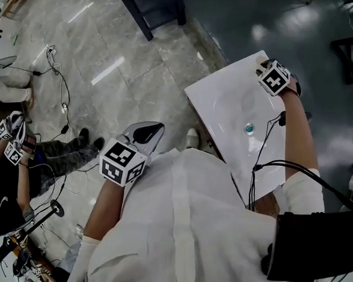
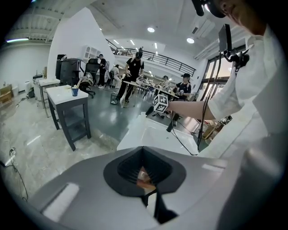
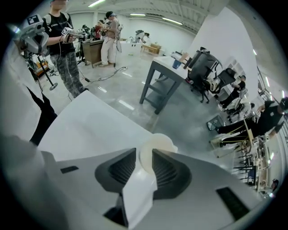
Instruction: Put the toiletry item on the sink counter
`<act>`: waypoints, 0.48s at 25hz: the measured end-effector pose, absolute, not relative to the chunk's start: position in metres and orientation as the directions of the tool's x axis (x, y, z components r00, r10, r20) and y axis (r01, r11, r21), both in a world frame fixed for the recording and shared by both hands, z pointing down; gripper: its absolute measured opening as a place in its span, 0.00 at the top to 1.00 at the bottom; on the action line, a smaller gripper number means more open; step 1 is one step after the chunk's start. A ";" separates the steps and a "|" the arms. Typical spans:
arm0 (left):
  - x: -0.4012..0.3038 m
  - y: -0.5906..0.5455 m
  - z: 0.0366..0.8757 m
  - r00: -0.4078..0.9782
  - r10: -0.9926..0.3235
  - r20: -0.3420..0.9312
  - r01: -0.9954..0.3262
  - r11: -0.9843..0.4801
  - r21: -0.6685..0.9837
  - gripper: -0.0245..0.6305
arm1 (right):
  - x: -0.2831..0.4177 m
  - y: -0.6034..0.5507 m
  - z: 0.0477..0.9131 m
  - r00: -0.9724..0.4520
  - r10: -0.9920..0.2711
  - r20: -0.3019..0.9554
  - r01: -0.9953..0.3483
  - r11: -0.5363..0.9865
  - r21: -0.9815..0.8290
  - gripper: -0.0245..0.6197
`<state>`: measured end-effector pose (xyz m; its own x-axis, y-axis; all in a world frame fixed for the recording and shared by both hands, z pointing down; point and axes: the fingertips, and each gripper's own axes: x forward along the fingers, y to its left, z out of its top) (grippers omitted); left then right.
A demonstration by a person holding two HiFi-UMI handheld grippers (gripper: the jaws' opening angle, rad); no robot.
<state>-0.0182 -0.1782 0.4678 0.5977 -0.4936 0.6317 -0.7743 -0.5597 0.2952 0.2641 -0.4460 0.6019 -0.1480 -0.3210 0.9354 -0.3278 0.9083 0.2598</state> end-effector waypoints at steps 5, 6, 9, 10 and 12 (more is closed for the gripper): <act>-0.023 -0.172 0.464 0.619 -0.481 0.622 -0.755 -0.583 0.300 0.95 | 0.248 -0.431 0.576 -0.190 -0.354 0.916 -0.326 0.902 0.281 0.81; -0.025 -0.170 0.463 0.624 -0.477 0.619 -0.750 -0.589 0.301 0.95 | 0.244 -0.427 0.569 -0.198 -0.366 0.909 -0.337 0.897 0.287 0.81; -0.030 -0.161 0.457 0.645 -0.463 0.609 -0.728 -0.613 0.305 0.95 | 0.233 -0.413 0.548 -0.204 -0.404 0.892 -0.361 0.877 0.315 0.85; -0.032 -0.156 0.456 0.652 -0.457 0.605 -0.720 -0.622 0.307 0.95 | 0.229 -0.406 0.540 -0.203 -0.418 0.886 -0.362 0.872 0.329 0.87; -0.036 -0.147 0.454 0.666 -0.447 0.597 -0.705 -0.638 0.310 0.95 | 0.220 -0.390 0.526 -0.205 -0.444 0.872 -0.366 0.862 0.352 0.91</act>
